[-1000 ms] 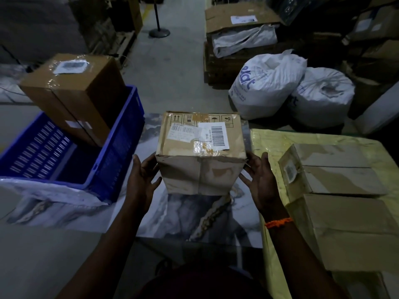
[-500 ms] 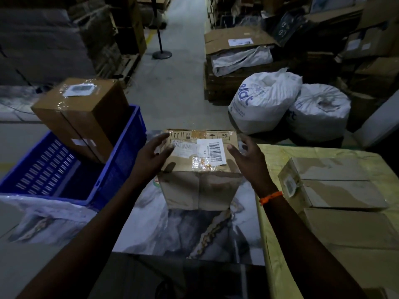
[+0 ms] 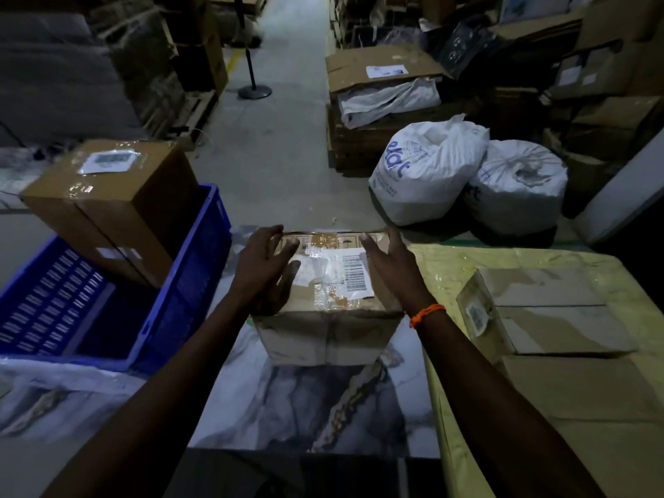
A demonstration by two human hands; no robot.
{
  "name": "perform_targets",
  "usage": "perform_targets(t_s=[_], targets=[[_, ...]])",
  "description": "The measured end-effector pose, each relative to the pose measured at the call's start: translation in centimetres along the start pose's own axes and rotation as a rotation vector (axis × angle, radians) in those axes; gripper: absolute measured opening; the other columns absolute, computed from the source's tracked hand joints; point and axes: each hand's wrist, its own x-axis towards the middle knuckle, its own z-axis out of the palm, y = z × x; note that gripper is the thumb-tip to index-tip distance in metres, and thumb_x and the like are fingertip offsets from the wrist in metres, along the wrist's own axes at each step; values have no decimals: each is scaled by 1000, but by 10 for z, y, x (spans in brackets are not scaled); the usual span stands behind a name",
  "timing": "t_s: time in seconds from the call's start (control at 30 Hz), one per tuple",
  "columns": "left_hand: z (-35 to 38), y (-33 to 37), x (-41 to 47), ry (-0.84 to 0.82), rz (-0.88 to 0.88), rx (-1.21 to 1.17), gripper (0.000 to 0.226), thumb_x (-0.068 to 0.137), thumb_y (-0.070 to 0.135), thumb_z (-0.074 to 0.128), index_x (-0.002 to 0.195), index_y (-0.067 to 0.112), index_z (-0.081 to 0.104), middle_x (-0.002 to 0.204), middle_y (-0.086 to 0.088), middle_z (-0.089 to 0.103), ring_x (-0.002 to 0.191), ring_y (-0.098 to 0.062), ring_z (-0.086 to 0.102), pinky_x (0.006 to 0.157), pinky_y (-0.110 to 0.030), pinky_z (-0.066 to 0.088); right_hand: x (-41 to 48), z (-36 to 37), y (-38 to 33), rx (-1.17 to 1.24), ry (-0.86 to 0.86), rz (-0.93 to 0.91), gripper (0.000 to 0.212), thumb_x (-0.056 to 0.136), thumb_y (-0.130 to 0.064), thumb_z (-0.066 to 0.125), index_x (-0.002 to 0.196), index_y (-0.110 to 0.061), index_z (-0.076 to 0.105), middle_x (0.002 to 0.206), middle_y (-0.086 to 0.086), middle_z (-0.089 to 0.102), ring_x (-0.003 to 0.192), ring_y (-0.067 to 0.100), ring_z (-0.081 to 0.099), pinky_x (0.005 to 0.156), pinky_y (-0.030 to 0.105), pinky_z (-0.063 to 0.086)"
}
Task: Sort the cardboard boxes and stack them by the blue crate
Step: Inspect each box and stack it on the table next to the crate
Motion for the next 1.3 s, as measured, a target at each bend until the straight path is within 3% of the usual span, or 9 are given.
perform_targets(t_s=[0.2, 0.33, 0.43, 0.63, 0.8, 0.93, 1.03, 1.2, 1.3], targets=[[3, 12, -15, 88, 135, -58, 75, 86, 63, 57, 149, 24, 44, 151, -2, 46, 135, -18, 48, 110, -47, 46, -9, -6, -3, 9, 113, -113, 61, 98, -54, 62, 146, -20, 45, 134, 3, 64, 113, 15, 61, 83, 20, 42], [15, -4, -38, 155, 234, -23, 76, 93, 53, 61, 157, 27, 28, 160, 1, 35, 144, -13, 39, 115, -44, 41, -32, -2, 9, 89, 168, -190, 60, 96, -42, 69, 146, -20, 43, 124, -4, 62, 103, 6, 61, 76, -1, 38], [23, -17, -64, 142, 128, -155, 85, 90, 61, 58, 160, 36, 16, 163, 21, 21, 145, 8, 26, 116, -23, 30, -55, -2, 29, 124, 207, -211, 51, 97, -42, 69, 140, -27, 46, 122, -4, 66, 100, 5, 65, 77, 3, 45], [22, -50, -111, -61, -115, -478, 77, 100, 66, 45, 146, 4, 42, 147, -16, 52, 138, -35, 48, 113, -65, 37, -99, -5, 63, 319, 210, -37, 47, 92, -67, 50, 123, -32, 53, 106, -3, 72, 92, 12, 72, 73, 28, 57], [19, -49, -151, -136, -166, -537, 46, 113, 36, 28, 146, 12, 50, 143, -10, 59, 135, -29, 54, 109, -56, 45, -128, -7, 92, 430, 152, 110, 59, 88, -70, 53, 127, -27, 62, 125, -5, 69, 116, 13, 65, 93, 33, 53], [26, -65, -179, -122, -285, -586, 53, 105, 56, 42, 149, 29, 49, 146, 10, 57, 135, -11, 53, 111, -49, 45, -148, 1, 111, 370, 96, 179, 50, 97, -55, 57, 132, -20, 61, 128, -1, 67, 115, 8, 62, 88, 16, 51], [32, -80, -195, -120, -390, -559, 82, 83, 76, 56, 152, 34, 44, 151, 15, 51, 137, -7, 49, 115, -50, 41, -158, 9, 120, 355, 73, 226, 44, 98, -50, 57, 132, -21, 61, 125, -7, 65, 114, 3, 60, 99, 28, 51], [38, -93, -206, -144, -411, -539, 70, 91, 67, 58, 151, 36, 44, 147, 16, 53, 132, -4, 52, 108, -40, 45, -165, 20, 130, 351, 61, 232, 32, 101, -32, 63, 131, -20, 60, 117, -20, 62, 110, -4, 58, 86, 9, 49], [41, -96, -202, -67, -432, -525, 64, 92, 52, 58, 151, 29, 47, 145, 12, 54, 124, 0, 54, 97, -29, 49, -163, 23, 133, 338, 58, 229, 34, 99, -29, 67, 131, -23, 58, 116, -25, 60, 108, -10, 57, 87, 12, 49]])
